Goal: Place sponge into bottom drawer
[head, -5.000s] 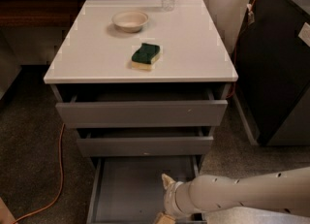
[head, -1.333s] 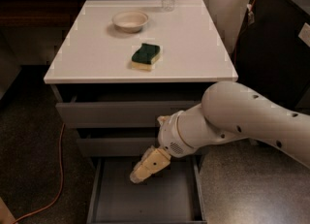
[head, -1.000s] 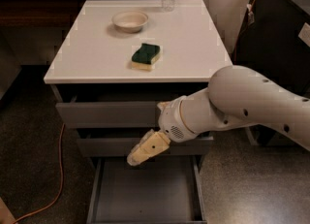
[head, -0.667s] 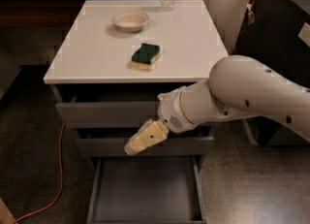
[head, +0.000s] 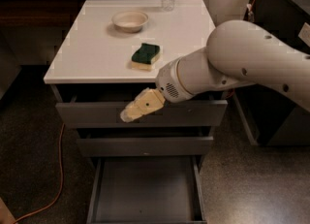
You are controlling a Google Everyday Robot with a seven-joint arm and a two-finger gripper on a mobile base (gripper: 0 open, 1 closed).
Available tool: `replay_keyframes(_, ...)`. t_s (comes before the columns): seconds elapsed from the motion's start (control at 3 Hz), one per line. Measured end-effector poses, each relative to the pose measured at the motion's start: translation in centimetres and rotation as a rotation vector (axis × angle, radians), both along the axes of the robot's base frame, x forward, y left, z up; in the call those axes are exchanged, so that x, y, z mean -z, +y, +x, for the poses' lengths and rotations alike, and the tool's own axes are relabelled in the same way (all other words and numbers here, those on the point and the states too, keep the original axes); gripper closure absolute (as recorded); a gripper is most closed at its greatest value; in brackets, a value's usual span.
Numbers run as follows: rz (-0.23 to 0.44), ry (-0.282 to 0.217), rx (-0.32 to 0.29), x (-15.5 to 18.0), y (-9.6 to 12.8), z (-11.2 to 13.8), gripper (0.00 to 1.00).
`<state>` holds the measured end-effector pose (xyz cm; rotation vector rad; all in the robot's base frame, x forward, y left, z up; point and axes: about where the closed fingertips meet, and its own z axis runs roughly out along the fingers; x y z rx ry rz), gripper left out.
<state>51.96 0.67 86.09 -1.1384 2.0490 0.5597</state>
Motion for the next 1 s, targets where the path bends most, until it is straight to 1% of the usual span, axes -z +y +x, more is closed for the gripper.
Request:
replay_keyframes(0.33, 0.002, -0.012, 0.013, -2.1, -0.2, 2.3, 0.00)
replay_keyframes(0.67, 0.033, 0.005, 0.057, -2.9, -0.5, 6.1, 0.00)
replay_keyframes(1.0, 0.056, 0.014, 0.113, -2.1, -0.7, 9.4, 0.00)
